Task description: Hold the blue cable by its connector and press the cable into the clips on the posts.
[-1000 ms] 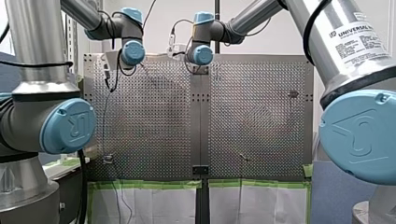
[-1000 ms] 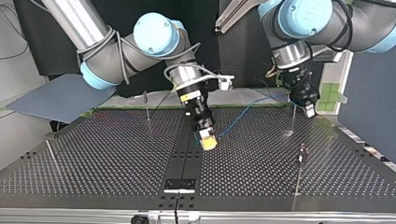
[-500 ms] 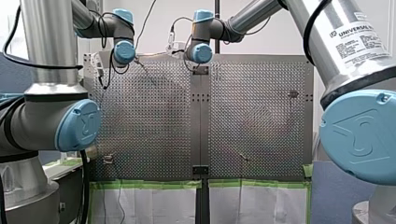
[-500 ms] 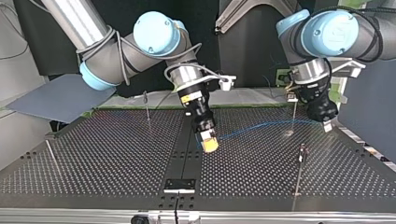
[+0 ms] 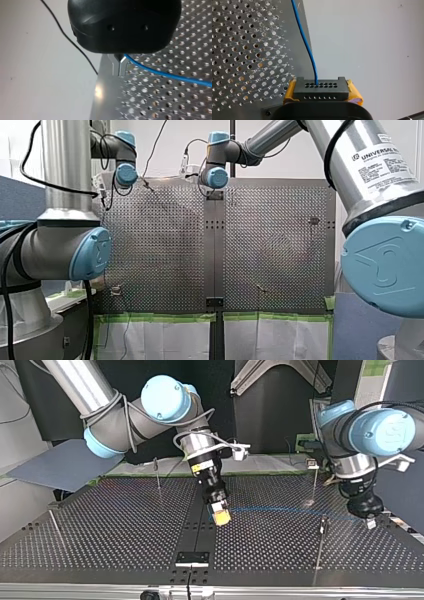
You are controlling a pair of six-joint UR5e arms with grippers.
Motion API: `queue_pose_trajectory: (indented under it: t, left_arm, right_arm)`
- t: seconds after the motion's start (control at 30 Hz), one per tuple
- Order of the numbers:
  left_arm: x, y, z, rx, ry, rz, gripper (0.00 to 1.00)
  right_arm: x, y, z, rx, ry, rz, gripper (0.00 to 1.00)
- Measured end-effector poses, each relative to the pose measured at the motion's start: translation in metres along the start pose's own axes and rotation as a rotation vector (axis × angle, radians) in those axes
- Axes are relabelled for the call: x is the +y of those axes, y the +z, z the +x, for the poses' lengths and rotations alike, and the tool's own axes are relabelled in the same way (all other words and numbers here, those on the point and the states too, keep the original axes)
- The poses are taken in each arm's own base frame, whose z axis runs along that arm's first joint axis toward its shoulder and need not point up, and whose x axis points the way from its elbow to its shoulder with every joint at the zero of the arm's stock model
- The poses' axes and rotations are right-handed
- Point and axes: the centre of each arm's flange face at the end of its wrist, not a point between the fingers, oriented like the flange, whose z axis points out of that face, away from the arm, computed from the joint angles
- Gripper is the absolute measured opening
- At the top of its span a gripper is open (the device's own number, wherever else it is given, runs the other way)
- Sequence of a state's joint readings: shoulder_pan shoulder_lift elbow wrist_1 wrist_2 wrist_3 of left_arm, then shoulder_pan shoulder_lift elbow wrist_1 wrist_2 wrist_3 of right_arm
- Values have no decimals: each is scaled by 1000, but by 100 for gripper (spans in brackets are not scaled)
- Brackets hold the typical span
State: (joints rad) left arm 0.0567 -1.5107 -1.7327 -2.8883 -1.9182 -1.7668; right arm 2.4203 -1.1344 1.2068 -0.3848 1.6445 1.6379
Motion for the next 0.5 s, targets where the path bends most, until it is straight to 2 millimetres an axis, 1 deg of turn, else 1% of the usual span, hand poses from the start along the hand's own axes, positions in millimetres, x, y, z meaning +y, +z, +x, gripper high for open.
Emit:
queue_pose_trajectory:
  t: [0.1,0.23,0.5]
  left_arm:
    - [-1,5,-4,-6,-3,19,0]
    - [-3,9,-4,3,2,50,0]
    - [-6,4,3,45,19,80,0]
  right_arm:
    - [0,0,-1,0,0,-2,0]
    - [0,0,-2,-1,0,-2,0]
    - [0,0,-4,-4,1,-1,0]
